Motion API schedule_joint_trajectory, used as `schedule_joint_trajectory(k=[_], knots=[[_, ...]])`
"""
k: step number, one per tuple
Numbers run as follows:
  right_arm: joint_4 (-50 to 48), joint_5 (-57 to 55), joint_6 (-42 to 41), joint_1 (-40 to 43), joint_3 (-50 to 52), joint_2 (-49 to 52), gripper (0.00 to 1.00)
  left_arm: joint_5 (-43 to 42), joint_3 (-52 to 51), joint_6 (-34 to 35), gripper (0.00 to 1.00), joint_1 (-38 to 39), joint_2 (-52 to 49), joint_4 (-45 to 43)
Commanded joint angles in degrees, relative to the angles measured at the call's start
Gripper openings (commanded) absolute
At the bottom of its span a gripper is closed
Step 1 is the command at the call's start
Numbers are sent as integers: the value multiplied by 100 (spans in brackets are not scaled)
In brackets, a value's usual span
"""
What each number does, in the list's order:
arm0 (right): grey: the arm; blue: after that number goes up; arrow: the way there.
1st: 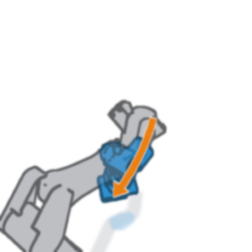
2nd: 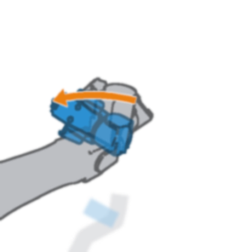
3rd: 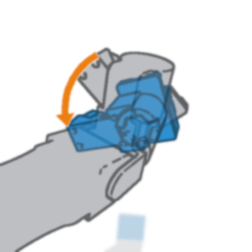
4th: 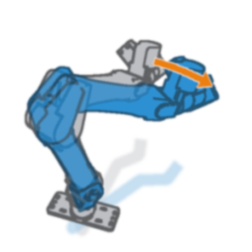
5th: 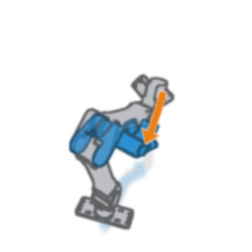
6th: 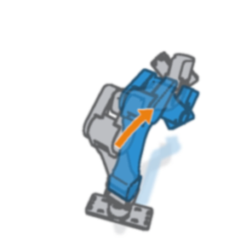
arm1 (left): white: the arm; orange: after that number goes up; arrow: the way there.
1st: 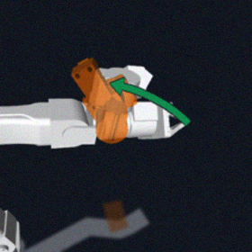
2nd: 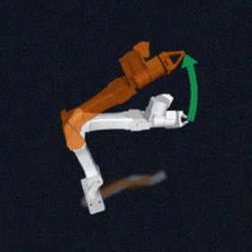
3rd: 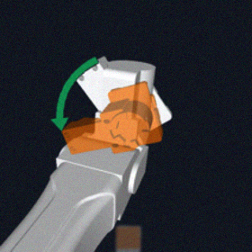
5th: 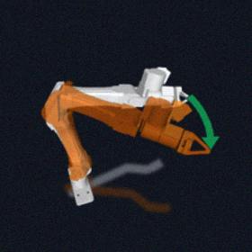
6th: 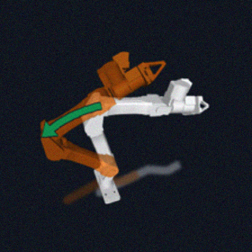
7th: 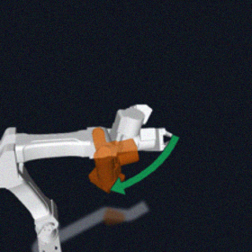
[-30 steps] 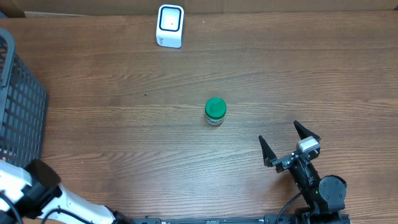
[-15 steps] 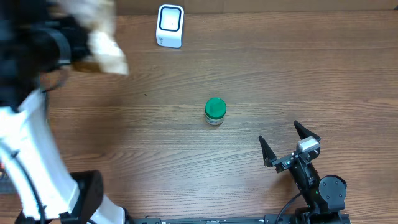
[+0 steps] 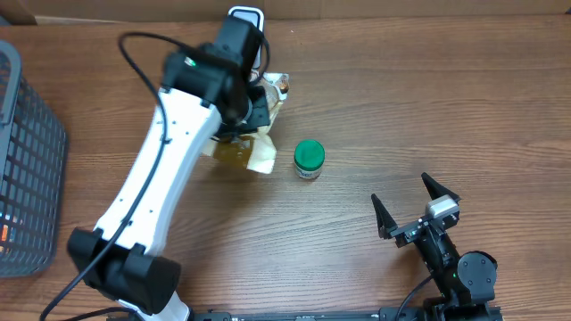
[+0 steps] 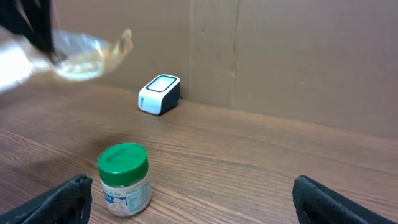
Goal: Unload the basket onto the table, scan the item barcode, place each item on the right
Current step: 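Carry the bread bag under the scanner with the left gripper, then drop the bread bag beside the jar and open the left gripper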
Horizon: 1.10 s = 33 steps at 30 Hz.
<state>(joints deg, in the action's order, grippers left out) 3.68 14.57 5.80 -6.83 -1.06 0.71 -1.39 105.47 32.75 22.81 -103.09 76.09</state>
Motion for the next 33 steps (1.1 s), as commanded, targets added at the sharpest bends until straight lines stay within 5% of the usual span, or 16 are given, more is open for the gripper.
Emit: schedule_joint_trajectory(k=[1, 7, 12, 19, 26, 33], knots=[[-37, -76, -2, 9, 61, -55, 100, 186, -1113, 798, 4, 11, 35, -748], [-37, -76, -2, 9, 61, -55, 100, -299, -2638, 1110, 4, 13, 35, -2192], [-37, -76, -2, 9, 61, -55, 100, -562, -3217, 1117, 6, 11, 35, -2579], [-37, -79, -2, 9, 61, -55, 100, -614, -3235, 868, 59, 11, 39, -2719], [-37, -76, -2, 9, 61, -55, 100, -614, -2625, 424, 67, -105, 184, -2409], [-37, -79, -2, 9, 61, -55, 100, -584, -758, -317, 71, -472, 592, -1193]])
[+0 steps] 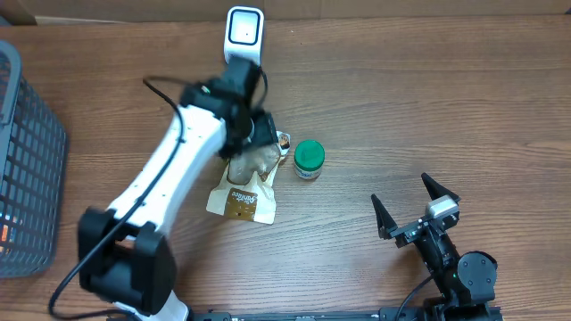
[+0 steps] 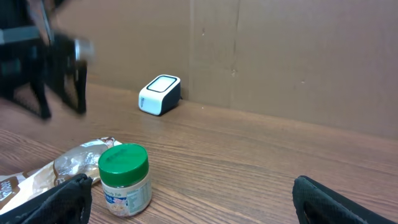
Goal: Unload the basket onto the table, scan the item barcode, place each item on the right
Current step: 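Drop the bread bag beside the jar and open the left gripper, then reach into the basket and grasp the orange Kleenex tissue pack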
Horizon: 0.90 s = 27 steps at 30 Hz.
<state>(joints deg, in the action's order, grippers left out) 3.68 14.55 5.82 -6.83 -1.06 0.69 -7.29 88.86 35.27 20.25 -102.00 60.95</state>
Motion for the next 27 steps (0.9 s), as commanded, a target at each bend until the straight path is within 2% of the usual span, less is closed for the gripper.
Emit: schedule_joint_trajectory(k=[1, 4, 9, 11, 17, 20, 24, 27], knots=[[-37, -76, -4, 9, 61, -52, 100, 31, 1239, -693, 71, -313, 540, 546], [-37, -74, -4, 9, 61, -52, 100, 136, 2179, -988, 73, -688, 697, 1165], [-37, -74, -4, 9, 61, -52, 100, 809, 3501, -1005, 82, -1687, 942, 2146], [-37, -76, -4, 9, 61, -52, 100, 942, 4019, -1233, 83, -2837, 1104, 2496], [-37, -76, -4, 9, 61, -52, 100, 940, 4017, -1237, 83, -5080, 1086, 2559], [-37, -76, -4, 9, 61, -52, 100, 726, 3901, -1062, 78, -6085, 861, 2577], [-37, -74, -4, 4, 61, -52, 100, 605, 3591, -933, 76, -6885, 498, 2557], [-37, -74, -7, 4, 61, -52, 100, 669, 3362, -955, 77, -7206, 199, 2555]])
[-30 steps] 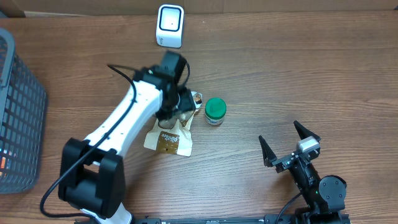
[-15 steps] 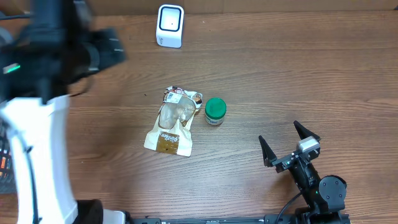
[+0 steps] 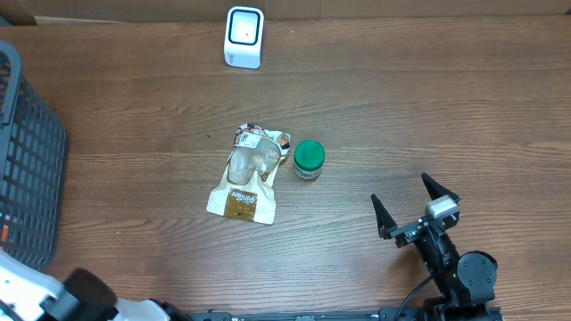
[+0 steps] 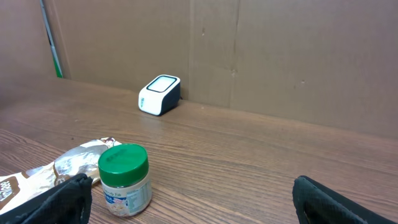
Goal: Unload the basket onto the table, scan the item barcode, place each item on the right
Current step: 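Reach into the basket and grasp the orange Kleenex tissue pack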
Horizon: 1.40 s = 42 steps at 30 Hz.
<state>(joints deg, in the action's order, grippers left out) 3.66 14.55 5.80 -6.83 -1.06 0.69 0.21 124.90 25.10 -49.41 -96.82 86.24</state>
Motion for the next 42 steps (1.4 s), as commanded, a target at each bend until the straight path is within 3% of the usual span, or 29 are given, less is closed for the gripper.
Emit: schedule_joint_trajectory(k=[1, 8, 16, 30, 37, 42], knots=[[-35, -74, -2, 4, 61, -52, 100, -42, -332, 57, 77, -297, -407, 2], [-35, -74, -2, 4, 61, -52, 100, 927, -1213, 42, 77, -382, -887, -380], [-35, -74, -2, 4, 61, -52, 100, 1375, -2295, -214, 77, -382, -994, -1451], [-35, -76, -2, 4, 61, -52, 100, 1329, -3401, -1038, 72, -382, -1309, -3198], [-35, -74, -2, 4, 61, -52, 100, 1327, -3449, -1043, 72, -382, -1886, -3383], [-35, -76, -2, 4, 61, -52, 100, 1327, -3449, -1078, 64, -382, -2299, -3388]])
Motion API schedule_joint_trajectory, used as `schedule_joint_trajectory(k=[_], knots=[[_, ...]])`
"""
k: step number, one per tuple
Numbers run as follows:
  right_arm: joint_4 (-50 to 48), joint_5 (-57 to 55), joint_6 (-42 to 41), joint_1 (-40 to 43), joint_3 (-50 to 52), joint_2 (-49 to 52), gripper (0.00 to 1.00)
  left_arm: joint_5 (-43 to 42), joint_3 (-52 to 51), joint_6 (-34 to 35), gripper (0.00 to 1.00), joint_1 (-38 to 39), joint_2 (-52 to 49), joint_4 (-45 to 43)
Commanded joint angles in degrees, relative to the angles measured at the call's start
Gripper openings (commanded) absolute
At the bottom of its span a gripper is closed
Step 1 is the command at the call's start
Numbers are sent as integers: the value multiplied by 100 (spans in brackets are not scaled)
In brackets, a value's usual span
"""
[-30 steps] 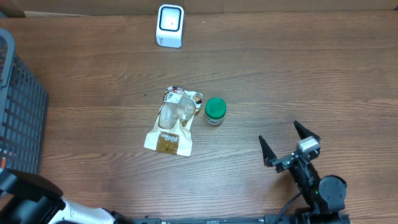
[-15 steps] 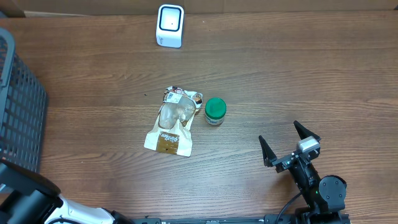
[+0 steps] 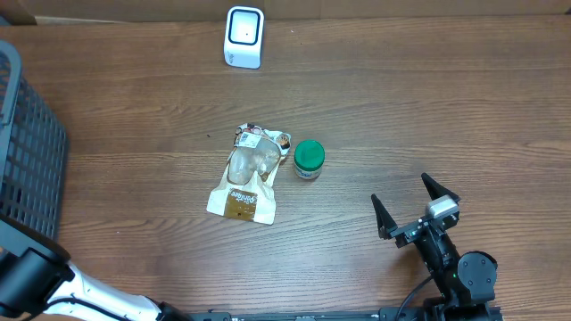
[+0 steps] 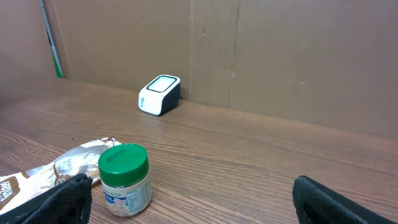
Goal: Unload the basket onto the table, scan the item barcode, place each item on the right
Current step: 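Reach into the basket and grasp the orange Kleenex tissue pack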
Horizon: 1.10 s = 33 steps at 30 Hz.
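A white barcode scanner (image 3: 244, 36) stands at the table's far edge, also seen against the cardboard wall as the scanner (image 4: 160, 94). A clear-and-brown snack pouch (image 3: 245, 174) lies flat mid-table; its silver end shows as the pouch (image 4: 68, 165). Right beside it stands a green-lidded jar (image 3: 309, 159), the jar (image 4: 124, 179). My right gripper (image 3: 401, 192) rests open near the front right, a good way from the jar; in the right wrist view the right gripper (image 4: 189, 208) has nothing between its fingers. Only a piece of the left arm (image 3: 36, 285) shows; its gripper is out of view.
A dark wire basket (image 3: 27, 152) stands at the left edge of the table. A cardboard wall (image 4: 280, 56) backs the table behind the scanner.
Only the piece of the left arm at the bottom-left corner has shifted a little. Pouch, jar, scanner and right gripper are where they were.
My left gripper first held the pouch up in front of the scanner. Then the pouch lay on the table beside the jar with the left gripper at its top end. After that the left arm was back at the bottom-left corner, where it stays.
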<state>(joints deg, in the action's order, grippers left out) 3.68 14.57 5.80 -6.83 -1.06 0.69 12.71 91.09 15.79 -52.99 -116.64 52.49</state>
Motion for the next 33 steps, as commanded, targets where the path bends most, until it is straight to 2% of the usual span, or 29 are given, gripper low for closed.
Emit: schedule_joint_trajectory(k=[1, 4, 5, 9, 16, 24, 28, 33], knots=[[-37, -79, -2, 4, 61, -52, 100, 76, -68, -146, 62, -24, -372, -13], [-37, -79, -2, 4, 61, -52, 100, 72, -68, -142, 49, -24, -483, -35], [-37, -76, -2, 4, 61, -52, 100, 72, -68, -140, 38, -24, -498, -44], [-37, -76, -2, 4, 61, -52, 100, 28, -66, -144, 4, -24, -496, -26], [-37, -76, -2, 4, 61, -52, 100, -76, 166, -142, 4, -22, -411, 424], [-37, -76, -2, 4, 61, -52, 100, -380, 1285, 72, 4, -11, 120, 1499], [-37, -79, -2, 4, 61, -52, 100, -1049, 1792, 133, 4, 2, 708, 1768], [-37, -76, -2, 4, 61, -52, 100, -2474, 2070, 278, 4, 70, 1742, 1749]])
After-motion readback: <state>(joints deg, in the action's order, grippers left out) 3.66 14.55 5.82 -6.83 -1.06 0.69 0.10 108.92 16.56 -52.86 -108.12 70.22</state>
